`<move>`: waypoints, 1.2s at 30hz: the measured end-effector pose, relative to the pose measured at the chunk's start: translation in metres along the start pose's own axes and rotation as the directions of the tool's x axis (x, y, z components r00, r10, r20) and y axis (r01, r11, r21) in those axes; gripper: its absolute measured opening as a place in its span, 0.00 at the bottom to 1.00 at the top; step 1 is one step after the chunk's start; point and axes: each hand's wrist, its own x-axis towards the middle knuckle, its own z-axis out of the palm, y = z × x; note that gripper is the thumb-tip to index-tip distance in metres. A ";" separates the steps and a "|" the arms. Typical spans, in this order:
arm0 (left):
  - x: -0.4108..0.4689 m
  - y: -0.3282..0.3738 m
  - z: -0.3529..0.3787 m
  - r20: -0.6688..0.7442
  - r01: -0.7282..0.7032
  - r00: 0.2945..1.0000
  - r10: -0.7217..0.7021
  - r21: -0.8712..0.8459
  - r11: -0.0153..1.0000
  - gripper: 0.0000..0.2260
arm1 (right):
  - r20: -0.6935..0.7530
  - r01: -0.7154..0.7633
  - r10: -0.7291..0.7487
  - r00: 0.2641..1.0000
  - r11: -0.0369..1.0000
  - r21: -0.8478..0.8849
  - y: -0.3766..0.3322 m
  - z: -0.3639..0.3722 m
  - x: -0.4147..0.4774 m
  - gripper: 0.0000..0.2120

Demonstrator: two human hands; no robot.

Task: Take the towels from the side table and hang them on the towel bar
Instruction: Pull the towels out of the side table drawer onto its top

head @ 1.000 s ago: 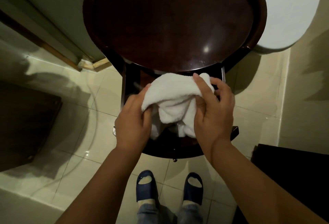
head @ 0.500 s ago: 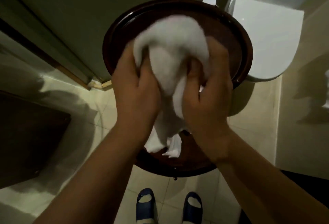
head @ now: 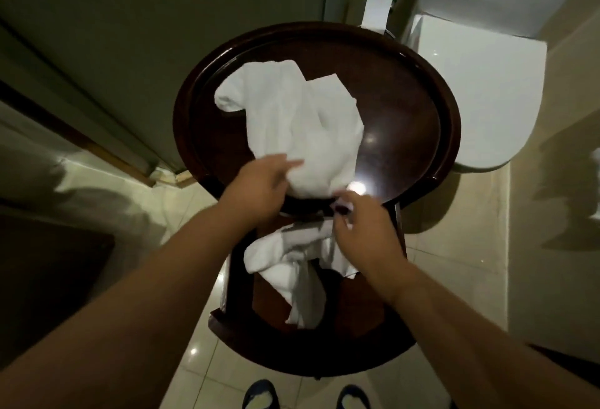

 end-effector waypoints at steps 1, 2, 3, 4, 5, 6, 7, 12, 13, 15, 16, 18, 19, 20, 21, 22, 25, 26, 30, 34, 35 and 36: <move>-0.005 -0.013 0.011 0.027 0.048 0.998 -0.048 0.001 0.999 0.20 | 0.035 -0.067 0.068 0.997 0.998 -0.014 0.017 0.014 -0.013 0.15; -0.009 -0.020 0.019 0.024 0.082 0.996 -0.081 -0.007 0.997 0.21 | 0.066 -0.114 0.116 0.991 0.993 -0.032 0.030 0.026 -0.025 0.12; -0.012 -0.021 0.022 -0.001 0.102 0.995 -0.102 0.002 0.995 0.22 | 0.108 -0.139 0.145 0.984 0.989 -0.057 0.039 0.036 -0.033 0.13; -0.013 -0.018 0.023 -0.016 0.112 0.994 -0.111 0.036 0.993 0.23 | 0.162 -0.146 0.159 0.974 0.985 -0.094 0.044 0.046 -0.037 0.18; -0.013 -0.013 0.022 -0.020 0.123 0.992 -0.122 0.081 0.989 0.23 | 0.228 -0.145 0.180 0.957 0.976 -0.161 0.047 0.056 -0.039 0.26; -0.011 -0.008 0.020 -0.022 0.140 0.990 -0.138 0.114 0.984 0.23 | 0.279 -0.132 0.199 0.939 0.961 -0.242 0.046 0.067 -0.038 0.34; -0.006 -0.004 0.018 -0.031 0.155 0.988 -0.153 0.119 0.981 0.20 | 0.300 -0.122 0.223 0.928 0.939 -0.323 0.041 0.078 -0.035 0.41; 0.023 0.007 0.019 -0.088 0.213 0.975 -0.202 0.145 0.966 0.25 | 0.433 -0.142 0.392 0.812 0.852 -0.505 0.018 0.126 0.000 0.55; 0.024 0.009 0.022 -0.067 0.189 0.982 -0.178 0.222 0.957 0.28 | 0.440 -0.130 0.392 0.808 0.847 -0.516 0.020 0.133 0.000 0.55; 0.024 0.013 0.031 -0.023 0.156 0.987 -0.157 0.330 0.931 0.34 | 0.375 -0.068 0.322 0.869 0.830 -0.554 0.025 0.148 -0.009 0.49; 0.025 0.016 0.034 -0.019 0.151 0.988 -0.154 0.358 0.921 0.34 | 0.321 -0.030 0.259 0.911 0.817 -0.575 0.028 0.153 -0.018 0.42; 0.031 0.017 0.039 -0.049 0.155 0.988 -0.148 0.375 0.914 0.33 | 0.280 0.042 0.152 0.948 0.810 -0.585 0.035 0.156 -0.034 0.28; 0.034 0.017 0.039 -0.068 0.162 0.987 -0.148 0.364 0.917 0.32 | 0.285 0.072 0.119 0.951 0.811 -0.580 0.039 0.155 -0.040 0.24; 0.037 0.017 0.038 -0.079 0.169 0.985 -0.151 0.351 0.921 0.30 | 0.291 0.101 0.088 0.953 0.812 -0.575 0.044 0.152 -0.043 0.22; 0.040 0.017 0.036 -0.083 0.176 0.984 -0.157 0.339 0.924 0.28 | 0.315 0.127 0.070 0.947 0.816 -0.564 0.048 0.148 -0.044 0.22; 0.042 0.017 0.034 -0.085 0.179 0.983 -0.160 0.325 0.929 0.26 | 0.343 0.140 0.067 0.937 0.827 -0.545 0.050 0.143 -0.044 0.25; 0.041 0.016 0.028 -0.083 0.198 0.980 -0.181 0.292 0.936 0.24 | 0.374 0.166 0.042 0.926 0.847 -0.505 0.050 0.124 -0.045 0.30; 0.039 0.017 0.028 -0.080 0.193 0.981 -0.177 0.297 0.935 0.25 | 0.369 0.160 0.038 0.929 0.856 -0.491 0.049 0.116 -0.048 0.30; 0.031 0.019 0.033 -0.068 0.157 0.988 -0.141 0.412 0.897 0.22 | 0.235 0.078 0.011 0.972 0.926 -0.368 0.039 0.084 -0.067 0.26; 0.019 0.024 0.036 -0.033 0.179 0.981 -0.191 0.530 0.829 0.25 | 0.019 0.022 -0.018 1.000 0.976 -0.217 0.028 0.062 -0.080 0.23; 0.013 0.025 0.035 -0.034 0.190 0.978 -0.204 0.542 0.819 0.24 | -0.043 0.012 -0.021 0.999 0.979 -0.202 0.026 0.055 -0.080 0.23; 0.007 0.026 0.034 -0.036 0.198 0.976 -0.213 0.546 0.814 0.23 | -0.099 -0.003 -0.015 0.995 0.982 -0.186 0.023 0.047 -0.080 0.22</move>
